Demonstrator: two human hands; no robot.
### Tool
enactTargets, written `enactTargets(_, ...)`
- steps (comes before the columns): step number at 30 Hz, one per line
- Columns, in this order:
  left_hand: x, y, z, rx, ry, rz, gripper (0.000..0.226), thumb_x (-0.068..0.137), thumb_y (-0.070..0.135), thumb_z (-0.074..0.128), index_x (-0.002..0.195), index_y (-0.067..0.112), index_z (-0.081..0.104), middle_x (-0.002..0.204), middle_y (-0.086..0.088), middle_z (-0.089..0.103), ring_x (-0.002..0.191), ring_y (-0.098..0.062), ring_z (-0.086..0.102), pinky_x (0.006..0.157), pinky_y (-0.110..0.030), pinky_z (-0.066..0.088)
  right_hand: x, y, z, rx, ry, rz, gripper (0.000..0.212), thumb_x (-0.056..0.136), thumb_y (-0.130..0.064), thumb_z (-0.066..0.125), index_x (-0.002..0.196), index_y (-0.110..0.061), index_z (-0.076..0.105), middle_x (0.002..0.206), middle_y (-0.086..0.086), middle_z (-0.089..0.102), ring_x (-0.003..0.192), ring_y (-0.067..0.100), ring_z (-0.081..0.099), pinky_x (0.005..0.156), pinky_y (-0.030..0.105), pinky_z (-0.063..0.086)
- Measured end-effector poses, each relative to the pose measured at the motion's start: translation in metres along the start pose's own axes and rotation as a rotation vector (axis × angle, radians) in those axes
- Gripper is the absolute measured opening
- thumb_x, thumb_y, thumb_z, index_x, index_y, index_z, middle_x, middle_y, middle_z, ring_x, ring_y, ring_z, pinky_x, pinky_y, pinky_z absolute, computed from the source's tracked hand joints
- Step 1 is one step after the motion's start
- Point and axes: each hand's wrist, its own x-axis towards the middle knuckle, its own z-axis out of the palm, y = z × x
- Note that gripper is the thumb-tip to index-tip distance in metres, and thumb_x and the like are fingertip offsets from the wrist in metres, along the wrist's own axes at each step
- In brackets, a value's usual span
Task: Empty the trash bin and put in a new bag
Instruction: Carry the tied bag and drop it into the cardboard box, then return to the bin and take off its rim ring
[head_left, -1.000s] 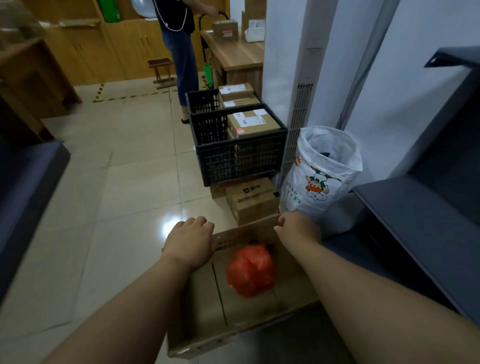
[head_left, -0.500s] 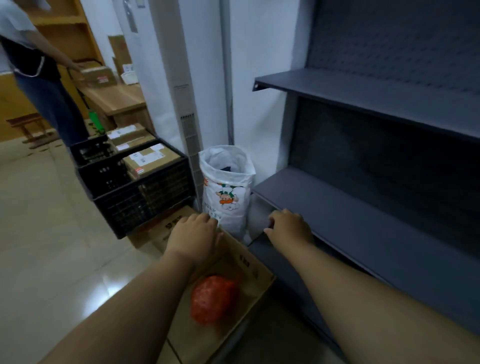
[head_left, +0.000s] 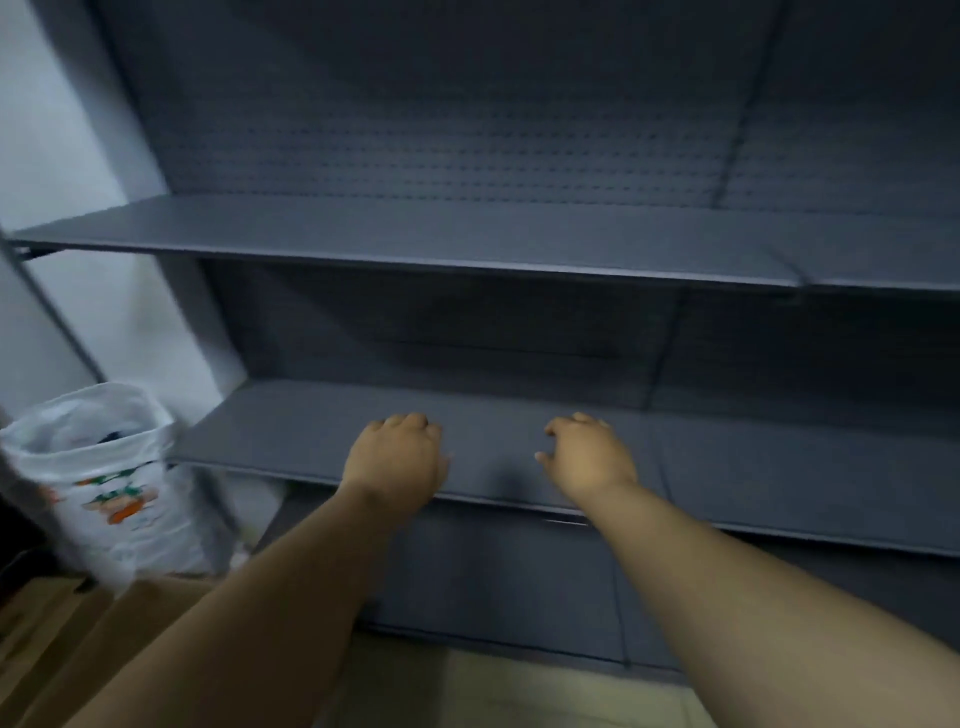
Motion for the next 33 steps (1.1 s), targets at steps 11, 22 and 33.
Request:
enactTargets(11, 0.060, 0.336, -0.041, 0.005, 0.114, 0.586, 0.040, 0.095, 0.040, 0.035, 0.116, 0.011, 0.053, 0.119, -0.011, 0.056, 0.112, -0.031, 0.050, 0.090, -0.037, 0.038, -0.127, 0.297, -0.102, 0.010, 0.150, 0.548, 0.042, 0.094, -0.031, 0.051, 0.133, -0.015, 0.049, 0.136, 0.011, 0.048, 0.127, 0.031, 0.041, 0.099, 0.038, 0.041)
enactTargets(22, 0.059, 0.620, -0.057, -0.027, 0.152, 1.088, 0.041, 0.095, 0.041, 0.035, 0.118, 0.013, 0.053, 0.118, -0.008, 0.058, 0.110, -0.027, 0.052, 0.091, -0.037, 0.039, -0.266, 0.491, -0.146, 0.042, 0.323, 1.062, 0.042, 0.092, -0.033, 0.054, 0.131, -0.018, 0.052, 0.130, 0.009, 0.053, 0.123, 0.030, 0.046, 0.098, 0.039, 0.042)
enactTargets(33, 0.114, 0.872, -0.065, 0.028, 0.186, 1.422, 0.042, 0.096, 0.040, 0.033, 0.123, 0.014, 0.051, 0.123, -0.006, 0.055, 0.111, -0.024, 0.051, 0.091, -0.035, 0.039, -0.294, 0.687, -0.195, 0.031, 0.383, 1.373, 0.042, 0.092, -0.035, 0.053, 0.130, -0.017, 0.052, 0.130, 0.008, 0.053, 0.121, 0.030, 0.047, 0.096, 0.039, 0.043)
